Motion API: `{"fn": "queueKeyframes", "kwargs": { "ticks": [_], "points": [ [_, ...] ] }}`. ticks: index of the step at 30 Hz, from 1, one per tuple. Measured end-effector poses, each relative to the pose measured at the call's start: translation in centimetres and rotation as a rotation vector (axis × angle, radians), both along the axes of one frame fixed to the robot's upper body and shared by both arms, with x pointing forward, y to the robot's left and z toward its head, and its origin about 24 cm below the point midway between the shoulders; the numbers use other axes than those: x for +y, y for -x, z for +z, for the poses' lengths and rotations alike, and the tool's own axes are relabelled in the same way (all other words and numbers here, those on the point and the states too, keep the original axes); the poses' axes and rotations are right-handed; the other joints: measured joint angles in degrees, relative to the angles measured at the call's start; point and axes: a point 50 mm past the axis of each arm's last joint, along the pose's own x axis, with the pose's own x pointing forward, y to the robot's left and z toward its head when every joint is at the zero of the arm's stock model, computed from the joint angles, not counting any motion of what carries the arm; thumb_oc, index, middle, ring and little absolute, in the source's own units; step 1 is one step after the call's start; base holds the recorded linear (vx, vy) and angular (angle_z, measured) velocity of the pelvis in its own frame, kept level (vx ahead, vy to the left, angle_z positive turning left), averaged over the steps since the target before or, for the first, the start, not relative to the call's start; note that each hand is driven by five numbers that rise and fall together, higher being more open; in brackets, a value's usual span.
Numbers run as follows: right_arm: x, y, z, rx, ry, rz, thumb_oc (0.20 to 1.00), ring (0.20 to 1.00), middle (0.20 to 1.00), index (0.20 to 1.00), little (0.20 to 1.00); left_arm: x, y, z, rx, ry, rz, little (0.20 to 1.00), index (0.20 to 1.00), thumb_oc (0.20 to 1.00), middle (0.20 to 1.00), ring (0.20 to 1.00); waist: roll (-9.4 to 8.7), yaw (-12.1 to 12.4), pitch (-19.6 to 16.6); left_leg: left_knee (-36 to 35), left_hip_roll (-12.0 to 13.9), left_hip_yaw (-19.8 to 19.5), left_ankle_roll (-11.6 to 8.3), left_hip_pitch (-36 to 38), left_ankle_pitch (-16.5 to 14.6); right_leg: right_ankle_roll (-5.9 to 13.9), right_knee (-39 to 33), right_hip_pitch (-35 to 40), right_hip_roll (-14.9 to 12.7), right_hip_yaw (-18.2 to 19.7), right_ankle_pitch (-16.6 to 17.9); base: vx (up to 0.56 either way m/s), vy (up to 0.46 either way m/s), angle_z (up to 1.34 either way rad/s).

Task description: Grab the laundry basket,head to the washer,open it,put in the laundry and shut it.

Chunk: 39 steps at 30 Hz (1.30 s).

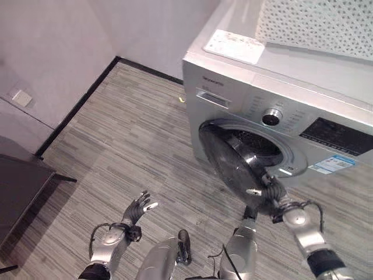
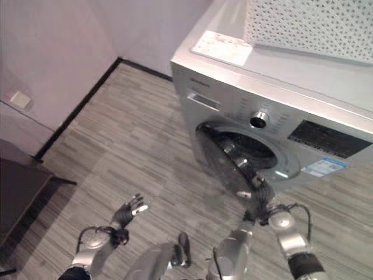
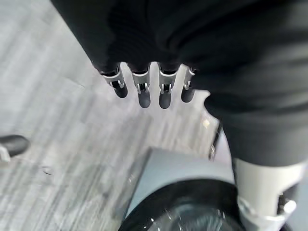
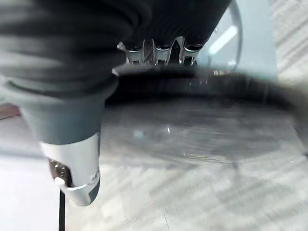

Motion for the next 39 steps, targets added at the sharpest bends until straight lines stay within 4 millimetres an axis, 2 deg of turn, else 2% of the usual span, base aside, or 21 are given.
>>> {"fn": "queueKeyframes", "kwargs": {
  "ticks": [1, 3, 4, 5, 7, 9, 11, 12, 14, 16, 19, 20, 22, 26, 28, 30, 32, 34, 36, 38, 39],
  "points": [
    [0.7, 0.7, -0.9, 0.029, -0.020, 0.007, 1.000, 1.000, 1.000, 1.000, 1.000, 0.0, 0.4, -0.2, 0.011, -0.003, -0.003, 1.000, 1.000, 1.000, 1.000, 1.000, -0.29, 0.9, -0.1, -1.1, 0.1, -0.4, -0.26, 0.9, 0.6, 0.71, 1.5, 2.0, 1.4, -2.6, -2.9, -0.01, 0.118, -0.06],
    [2.2, 1.0, -1.6, 0.057, -0.048, 0.055, 1.000, 1.000, 1.000, 1.000, 1.000, 0.2, 1.6, -0.5, 0.029, -0.009, 0.003, 1.000, 1.000, 1.000, 1.000, 1.000, -1.13, 2.5, -0.8, -2.4, 0.9, 1.2, -1.05, 2.1, 0.9, 1.43, 0.1, 2.6, 2.8, -2.8, -3.3, 0.06, 0.058, -0.35],
    [3.1, 1.3, -2.0, 0.075, -0.071, 0.080, 1.000, 1.000, 1.000, 1.000, 1.000, 0.2, 2.0, -0.8, 0.043, -0.015, -0.005, 1.000, 1.000, 1.000, 1.000, 1.000, -1.32, 2.8, -1.2, -2.5, 1.3, 1.2, -1.55, 2.6, 0.6, 0.51, -1.7, 4.0, 3.6, -3.0, -4.6, 0.06, 0.017, -0.30],
    [4.0, 1.7, -2.5, 0.100, -0.089, 0.110, 1.000, 1.000, 1.000, 1.000, 1.000, 0.1, 2.2, -0.7, 0.042, -0.016, -0.012, 1.000, 1.000, 1.000, 1.000, 1.000, -1.29, 3.2, -1.7, -3.1, 2.0, 1.4, -1.62, 3.5, 0.3, 1.52, -3.4, 5.2, 4.6, -2.9, -5.0, 0.07, -0.010, -0.17],
    [5.3, 2.6, -3.4, 0.151, -0.116, 0.173, 1.000, 1.000, 1.000, 1.000, 1.000, -0.4, 2.2, 1.0, -0.026, -0.032, -0.087, 1.000, 1.000, 1.000, 1.000, 1.000, -0.95, 3.3, -5.2, -4.9, 3.5, 1.5, -2.27, 3.9, 0.8, 1.99, -5.4, 5.6, 5.9, -3.1, -5.4, 0.06, -0.051, -0.11],
    [5.7, 3.2, -4.1, 0.182, -0.138, 0.177, 1.000, 1.000, 1.000, 1.000, 1.000, -0.9, 0.7, 4.4, -0.175, -0.055, -0.175, 1.000, 1.000, 1.000, 1.000, 1.000, -1.18, 3.6, -7.2, -6.3, 4.2, 1.4, -3.41, 4.5, 1.5, 1.64, -5.4, 5.9, 6.7, -3.1, -5.0, 0.02, -0.041, 0.05],
    [5.4, 4.1, -5.2, 0.246, -0.138, 0.167, 1.000, 1.000, 1.000, 1.000, 1.000, -1.6, -1.3, 9.1, -0.396, -0.104, -0.285, 1.000, 1.000, 1.000, 1.000, 1.000, -1.04, 4.6, -9.9, -8.1, 5.1, 1.3, -4.21, 5.2, 2.3, 1.40, -5.9, 6.1, 7.7, -3.2, -5.0, 0.07, -0.071, -0.03],
    [5.1, 4.7, -6.3, 0.300, -0.130, 0.146, 1.000, 1.000, 1.000, 1.000, 1.000, -2.1, -2.8, 13.2, -0.555, -0.156, -0.369, 1.000, 1.000, 1.000, 1.000, 1.000, -0.58, 4.6, -11.7, -10.7, 5.4, 1.2, -4.40, 6.8, 3.5, 1.05, -6.0, 6.6, 8.2, -3.2, -5.3, 0.14, -0.105, -0.08],
    [4.9, 5.4, -7.5, 0.364, -0.130, 0.120, 1.000, 1.000, 1.000, 1.000, 1.000, -3.2, -2.9, 18.3, -0.753, -0.229, -0.516, 1.000, 1.000, 1.000, 1.000, 1.000, -0.67, 4.7, -12.1, -13.0, 5.9, 1.2, -4.93, 8.7, 4.4, 1.03, -6.4, 7.5, 8.9, -3.2, -5.4, 0.08, -0.082, -0.05],
    [4.6, 7.0, -8.7, 0.444, -0.126, 0.118, 1.000, 1.000, 1.000, 1.000, 1.000, -4.3, -3.0, 21.8, -0.936, -0.243, -0.570, 1.000, 1.000, 1.000, 1.000, 1.000, -0.03, 4.8, -13.3, -15.5, 6.3, 1.2, -5.83, 10.7, 5.7, 0.83, -6.8, 8.6, 9.4, -3.4, -5.5, 0.04, -0.120, 0.02],
    [4.7, 8.4, -10.0, 0.524, -0.124, 0.101, 1.000, 1.000, 1.000, 1.000, 1.000, -6.2, -3.2, 25.0, -1.098, -0.190, -0.594, 1.000, 1.000, 1.000, 1.000, 1.000, 0.27, 4.5, -13.8, -18.0, 6.7, -0.3, -6.42, 11.9, 6.9, 0.79, -8.1, 10.4, 10.3, -4.7, -5.6, 0.06, -0.148, 0.22],
    [5.1, 9.2, -10.6, 0.572, -0.124, 0.108, 1.000, 1.000, 1.000, 1.000, 1.000, -7.2, -3.3, 25.9, -1.151, -0.103, -0.597, 1.000, 1.000, 1.000, 1.000, 1.000, 0.17, 4.6, -13.9, -19.3, 7.4, -0.9, -6.99, 13.0, 7.8, 0.65, -8.8, 11.6, 11.3, -4.7, -5.7, 0.11, -0.196, 0.29],
    [5.3, 9.6, -11.0, 0.598, -0.131, 0.119, 1.000, 1.000, 1.000, 1.000, 1.000, -8.2, -3.6, 25.7, -1.131, -0.027, -0.621, 1.000, 1.000, 1.000, 1.000, 1.000, 0.28, 4.6, -14.2, -20.7, 8.0, -1.6, -7.46, 14.5, 8.4, 0.62, -9.6, 13.1, 12.0, -4.8, -6.0, 0.08, -0.147, 0.18],
    [4.3, 11.4, -12.3, 0.692, -0.121, 0.058, 1.000, 1.000, 1.000, 1.000, 1.000, -10.6, -3.1, 23.2, -0.935, 0.281, -0.709, 1.000, 1.000, 1.000, 1.000, 1.000, 1.42, 4.1, -16.2, -23.6, 9.7, -1.4, -8.51, 16.7, 9.4, 0.49, -11.3, 14.7, 14.1, -4.5, -6.3, 0.03, -0.156, -0.02],
    [3.4, 12.2, -12.7, 0.736, -0.105, 0.019, 1.000, 1.000, 1.000, 1.000, 1.000, -11.5, -3.2, 21.7, -0.838, 0.415, -0.688, 1.000, 1.000, 1.000, 1.000, 1.000, 2.10, 3.6, -17.0, -24.2, 10.5, -1.6, -8.93, 17.0, 9.6, 0.05, -12.0, 15.1, 15.1, -4.6, -6.6, 0.01, -0.212, 0.03],
    [1.9, 13.9, -13.5, 0.820, -0.072, -0.043, 1.000, 1.000, 1.000, 1.000, 1.000, -12.4, -3.5, 20.0, -0.735, 0.535, -0.659, 1.000, 1.000, 1.000, 1.000, 1.000, 2.55, 3.4, -17.3, -24.4, 11.8, -1.9, -9.54, 16.8, 9.9, -0.22, -12.3, 15.3, 16.3, -4.6, -7.2, 0.00, -0.175, 0.08],
    [1.1, 15.7, -14.0, 0.884, -0.062, -0.106, 1.000, 1.000, 1.000, 1.000, 1.000, -12.5, -3.6, 17.2, -0.592, 0.552, -0.639, 1.000, 1.000, 1.000, 1.000, 1.000, 2.81, 2.9, -17.3, -24.5, 13.8, -1.8, -10.31, 16.7, 10.2, -1.31, -12.5, 15.2, 18.2, -4.5, -7.8, 0.03, -0.306, -0.04],
    [0.0, 18.0, -14.3, 0.932, -0.072, -0.204, 1.000, 1.000, 1.000, 1.000, 1.000, -11.0, -3.4, 14.6, -0.482, 0.479, -0.602, 1.000, 1.000, 1.000, 1.000, 1.000, 3.41, 2.4, -17.2, -23.7, 16.7, -1.8, -11.04, 16.6, 9.6, -3.14, -12.4, 15.4, 21.3, -4.3, -8.6, 0.04, -0.282, -0.15],
    [-0.8, 19.0, -14.3, 0.951, -0.093, -0.280, 1.000, 1.000, 1.000, 1.000, 1.000, -7.8, -2.4, 12.5, -0.415, 0.289, -0.556, 1.000, 1.000, 1.000, 1.000, 1.000, 4.13, 2.2, -16.5, -20.3, 19.3, -1.9, -12.03, 15.6, 8.3, -4.41, -10.4, 14.7, 24.2, -3.2, -10.4, 0.01, -0.168, -0.21],
    [-0.9, 20.4, -14.5, 0.994, -0.085, -0.316, 1.000, 1.000, 1.000, 1.000, 1.000, -3.5, -0.7, 9.4, -0.289, 0.205, -0.377, 1.000, 1.000, 1.000, 1.000, 1.000, 2.81, 3.0, -15.5, -10.9, 20.2, -3.1, -12.38, 11.9, 8.8, -5.76, -9.8, 14.0, 25.2, -2.1, -11.8, 0.01, -0.104, -0.26],
    [-1.0, 20.7, -14.5, 1.004, -0.093, -0.328, 1.000, 1.000, 1.000, 1.000, 1.000, -1.7, 0.4, 7.6, -0.200, 0.181, -0.299, 1.000, 1.000, 1.000, 1.000, 1.000, 1.62, 3.7, -14.8, -5.4, 19.8, -4.3, -12.31, 9.0, 11.1, -5.95, -10.1, 14.2, 25.1, -1.1, -12.0, 0.02, -0.058, -0.29]
  ]
}}
